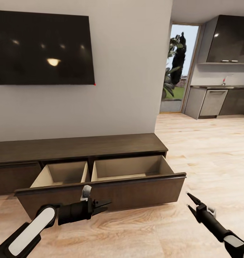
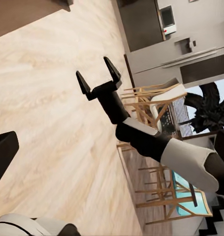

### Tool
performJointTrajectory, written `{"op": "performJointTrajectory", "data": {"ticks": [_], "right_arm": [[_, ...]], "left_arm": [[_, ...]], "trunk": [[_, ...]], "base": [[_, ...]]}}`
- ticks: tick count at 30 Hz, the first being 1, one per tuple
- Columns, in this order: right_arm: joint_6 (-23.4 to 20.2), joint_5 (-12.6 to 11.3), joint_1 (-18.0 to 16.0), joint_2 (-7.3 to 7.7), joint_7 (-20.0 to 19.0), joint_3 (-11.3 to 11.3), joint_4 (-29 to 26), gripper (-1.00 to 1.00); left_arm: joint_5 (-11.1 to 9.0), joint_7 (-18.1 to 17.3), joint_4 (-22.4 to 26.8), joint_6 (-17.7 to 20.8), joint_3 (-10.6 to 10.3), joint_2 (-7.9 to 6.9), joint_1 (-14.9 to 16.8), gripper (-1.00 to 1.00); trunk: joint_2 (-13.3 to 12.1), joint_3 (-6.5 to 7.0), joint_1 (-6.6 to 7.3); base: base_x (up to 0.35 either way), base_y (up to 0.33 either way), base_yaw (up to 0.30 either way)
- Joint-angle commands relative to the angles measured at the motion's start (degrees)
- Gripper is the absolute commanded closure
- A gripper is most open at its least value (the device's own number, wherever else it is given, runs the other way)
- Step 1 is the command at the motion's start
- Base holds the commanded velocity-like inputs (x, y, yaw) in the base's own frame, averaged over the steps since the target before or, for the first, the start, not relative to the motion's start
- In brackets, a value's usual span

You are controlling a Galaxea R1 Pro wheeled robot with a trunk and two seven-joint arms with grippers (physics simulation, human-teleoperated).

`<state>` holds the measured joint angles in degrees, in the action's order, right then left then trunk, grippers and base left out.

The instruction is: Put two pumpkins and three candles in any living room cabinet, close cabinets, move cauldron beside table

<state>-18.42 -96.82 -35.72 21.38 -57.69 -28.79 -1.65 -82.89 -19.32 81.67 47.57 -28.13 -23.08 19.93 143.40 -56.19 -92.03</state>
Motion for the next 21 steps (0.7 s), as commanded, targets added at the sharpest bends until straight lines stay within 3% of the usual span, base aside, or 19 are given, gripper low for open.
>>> {"op": "performJointTrajectory", "data": {"ticks": [1,5,8,14,17,21], "right_arm": [[-0.8,-0.6,0.4,0.17,-0.2,-0.5,1.3,-1.00],[-0.9,-0.4,3.0,0.30,-0.1,-0.5,2.3,-1.00],[-0.8,1.2,3.6,0.33,0.2,-0.5,2.7,-1.00],[-0.6,10.8,3.8,0.83,0.2,-0.4,3.7,-1.00],[-0.4,12.8,3.8,0.92,0.0,-0.4,3.9,-1.00],[-0.1,13.6,3.8,0.98,0.2,-0.5,3.9,-1.00]], "left_arm": [[0.0,-0.2,0.0,0.1,-0.1,-0.04,0.1,-1.00],[0.0,-0.2,0.0,0.1,-0.1,-0.02,0.1,-1.00],[0.0,-0.2,0.0,0.1,-0.1,0.03,0.1,-1.00],[0.1,-0.2,-0.9,0.1,-0.1,0.03,0.1,-1.00],[0.1,-0.2,-1.8,0.1,-0.1,0.33,0.2,-1.00],[0.1,-0.2,-3.3,0.1,-0.1,1.06,0.3,-1.00]], "trunk": [[0.0,0.17,0.04],[0.0,1.06,0.14],[-0.1,1.73,0.22],[-0.4,3.02,0.51],[-1.6,3.56,1.17],[-3.3,4.28,2.05]], "base": [[0.000,0.000,0.000],[0.000,0.000,0.000],[0.000,0.000,0.000],[0.000,0.000,0.000],[0.000,0.000,0.000],[0.000,0.000,0.000]]}}
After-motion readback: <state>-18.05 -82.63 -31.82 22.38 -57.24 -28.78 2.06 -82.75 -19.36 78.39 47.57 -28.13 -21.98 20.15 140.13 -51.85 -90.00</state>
